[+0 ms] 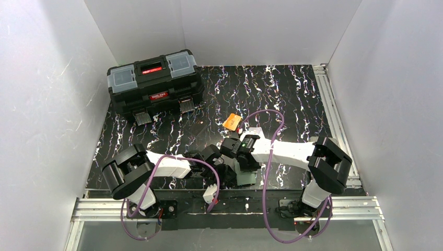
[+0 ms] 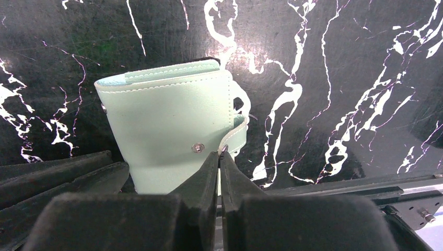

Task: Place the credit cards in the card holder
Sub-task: Close the card holder at the center of the board.

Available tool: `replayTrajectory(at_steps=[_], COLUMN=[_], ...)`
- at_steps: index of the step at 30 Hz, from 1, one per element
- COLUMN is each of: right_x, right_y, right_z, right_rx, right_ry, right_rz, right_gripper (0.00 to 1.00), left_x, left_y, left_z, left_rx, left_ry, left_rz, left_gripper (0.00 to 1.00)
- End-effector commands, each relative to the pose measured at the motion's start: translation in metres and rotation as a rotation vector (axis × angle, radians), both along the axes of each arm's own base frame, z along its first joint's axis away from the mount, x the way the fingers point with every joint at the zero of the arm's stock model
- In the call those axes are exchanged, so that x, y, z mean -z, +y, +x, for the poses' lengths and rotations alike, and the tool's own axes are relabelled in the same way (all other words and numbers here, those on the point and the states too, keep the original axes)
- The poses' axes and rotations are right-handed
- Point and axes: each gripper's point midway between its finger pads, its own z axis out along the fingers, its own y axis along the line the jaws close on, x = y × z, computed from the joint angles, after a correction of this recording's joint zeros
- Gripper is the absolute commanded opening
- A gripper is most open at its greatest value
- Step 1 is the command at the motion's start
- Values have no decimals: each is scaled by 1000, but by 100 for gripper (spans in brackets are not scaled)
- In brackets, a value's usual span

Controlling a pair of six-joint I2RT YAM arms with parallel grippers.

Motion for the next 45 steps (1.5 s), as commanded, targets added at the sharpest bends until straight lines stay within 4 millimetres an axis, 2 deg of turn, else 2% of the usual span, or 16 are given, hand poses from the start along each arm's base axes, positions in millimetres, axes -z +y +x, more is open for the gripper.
replayTrajectory(at_steps=[1, 4, 9, 18, 45], right_x=[-10, -11, -12, 1, 18], right_y=[2, 2, 4, 18, 17], right_z=[6, 6, 6, 0, -5], right_rx=[21, 24, 3, -60, -83], right_ry=[-43, -46, -42, 28, 93], right_rz=[5, 11, 22, 60, 50], right_gripper=[6, 2, 1, 1, 1], left_x=[54, 54, 54, 54, 55], left_y=[61, 60, 60, 60, 59], left_z=[-44, -44, -44, -44, -44], left_rx=[34, 36, 38, 37, 35], left_ry=[147, 146, 145, 146, 143], left_rz=[263, 262, 263, 266, 262], left_gripper=[20, 20, 20, 20, 20])
